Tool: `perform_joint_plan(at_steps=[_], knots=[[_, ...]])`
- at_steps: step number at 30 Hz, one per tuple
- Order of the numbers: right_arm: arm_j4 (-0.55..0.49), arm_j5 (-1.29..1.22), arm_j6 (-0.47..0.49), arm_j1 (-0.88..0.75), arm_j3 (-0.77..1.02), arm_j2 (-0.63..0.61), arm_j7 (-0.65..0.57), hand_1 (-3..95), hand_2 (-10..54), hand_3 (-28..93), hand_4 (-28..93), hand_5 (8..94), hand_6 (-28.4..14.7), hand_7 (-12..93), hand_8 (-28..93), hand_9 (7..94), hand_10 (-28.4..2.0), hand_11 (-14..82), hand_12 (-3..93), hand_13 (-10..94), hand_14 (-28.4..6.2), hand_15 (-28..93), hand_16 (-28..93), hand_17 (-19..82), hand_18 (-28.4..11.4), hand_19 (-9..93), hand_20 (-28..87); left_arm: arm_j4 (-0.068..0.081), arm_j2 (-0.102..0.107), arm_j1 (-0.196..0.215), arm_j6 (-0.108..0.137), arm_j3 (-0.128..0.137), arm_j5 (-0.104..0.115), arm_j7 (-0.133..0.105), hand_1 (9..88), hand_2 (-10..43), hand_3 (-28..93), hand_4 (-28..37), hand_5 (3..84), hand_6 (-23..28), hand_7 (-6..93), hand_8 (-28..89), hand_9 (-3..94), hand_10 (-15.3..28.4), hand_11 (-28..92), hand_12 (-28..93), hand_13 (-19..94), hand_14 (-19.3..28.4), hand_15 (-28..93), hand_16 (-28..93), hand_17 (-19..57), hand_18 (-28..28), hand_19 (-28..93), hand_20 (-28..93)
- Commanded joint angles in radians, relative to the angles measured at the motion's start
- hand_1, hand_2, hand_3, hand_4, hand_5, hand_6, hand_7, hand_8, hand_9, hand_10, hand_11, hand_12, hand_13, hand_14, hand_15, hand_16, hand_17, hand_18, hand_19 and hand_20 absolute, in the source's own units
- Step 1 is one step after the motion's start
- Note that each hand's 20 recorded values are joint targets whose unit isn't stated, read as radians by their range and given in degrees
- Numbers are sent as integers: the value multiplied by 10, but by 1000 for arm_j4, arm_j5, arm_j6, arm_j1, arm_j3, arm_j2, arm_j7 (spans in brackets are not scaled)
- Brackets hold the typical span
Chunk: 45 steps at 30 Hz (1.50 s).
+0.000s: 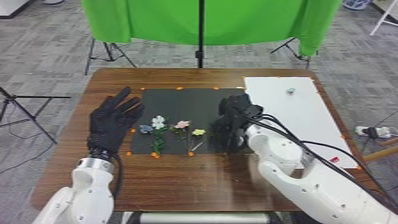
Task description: Arrange flowers
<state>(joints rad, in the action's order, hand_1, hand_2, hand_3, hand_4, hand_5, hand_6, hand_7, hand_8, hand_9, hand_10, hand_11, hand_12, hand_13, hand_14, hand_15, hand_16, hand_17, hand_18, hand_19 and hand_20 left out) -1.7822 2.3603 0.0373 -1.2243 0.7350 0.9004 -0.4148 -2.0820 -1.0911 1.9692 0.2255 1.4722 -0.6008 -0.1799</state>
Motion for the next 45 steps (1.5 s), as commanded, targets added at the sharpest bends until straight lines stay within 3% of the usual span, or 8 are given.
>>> perform_joint_plan(at_steps=[1,4,9,13,24,38,41,45], knots=[[137,-147,-231,275,-175,-119,-188,319,-95,800,-283,648,9,175,-131,717,-120,373,156,632,-92,741,132,220,-231,855,535,20,-9,-43,-16,-11,-7,28,202,109,782,-283,373,99,113,-93,337,207,254,101,237,272,501,-95,-101,249,551,108],[229,-215,-280,402,-270,-147,-263,316,-95,809,-283,639,5,179,-134,680,-126,323,145,604,-98,715,118,213,-229,841,521,20,-10,-47,-28,-8,-11,31,202,109,781,-283,373,99,113,-93,337,207,254,101,237,271,502,-95,-101,249,551,108],[355,-284,-270,507,-341,-155,-323,316,-95,832,-283,566,-2,182,-141,581,-153,253,136,522,-113,692,93,186,-219,820,495,27,-13,-47,-20,-11,-10,31,201,109,782,-283,372,99,113,-93,337,207,255,101,237,272,501,-96,-101,249,552,107],[409,-282,-233,522,-357,-155,-352,316,-95,839,-283,533,-2,186,-144,545,-158,236,133,489,-118,689,80,179,-213,817,488,26,-7,-51,-34,-19,-13,25,201,108,783,-283,373,99,114,-93,337,206,255,101,236,272,501,-96,-101,249,552,107],[528,-232,52,458,-203,-41,-342,315,-95,841,-283,490,9,172,-142,511,-163,204,131,482,-119,697,64,169,-214,823,480,27,15,-60,-31,-41,1,5,202,108,782,-283,372,100,113,-93,336,206,255,101,236,271,501,-96,-99,249,556,108],[557,-197,140,411,-148,-15,-355,326,-95,839,-283,486,40,181,-145,531,-154,197,134,490,-118,686,59,161,-215,818,484,26,42,-62,-20,-53,26,-5,203,108,782,-283,372,100,114,-93,336,206,257,101,237,270,502,-96,-99,248,557,107],[564,-207,137,393,-132,-14,-372,344,-95,831,-283,527,50,188,-151,574,-148,194,133,535,-108,670,66,175,-219,827,489,22,41,-57,-20,-51,25,-2,202,108,783,-283,372,100,113,-93,336,207,257,100,237,270,501,-96,-100,249,556,106],[565,-200,120,373,-125,-16,-373,383,-95,823,-283,630,53,205,-153,661,-110,221,139,599,-81,647,84,204,-220,846,495,20,43,-52,-16,-49,26,-7,202,107,783,-283,372,100,114,-93,337,206,258,101,236,270,502,-96,-100,249,557,106]])
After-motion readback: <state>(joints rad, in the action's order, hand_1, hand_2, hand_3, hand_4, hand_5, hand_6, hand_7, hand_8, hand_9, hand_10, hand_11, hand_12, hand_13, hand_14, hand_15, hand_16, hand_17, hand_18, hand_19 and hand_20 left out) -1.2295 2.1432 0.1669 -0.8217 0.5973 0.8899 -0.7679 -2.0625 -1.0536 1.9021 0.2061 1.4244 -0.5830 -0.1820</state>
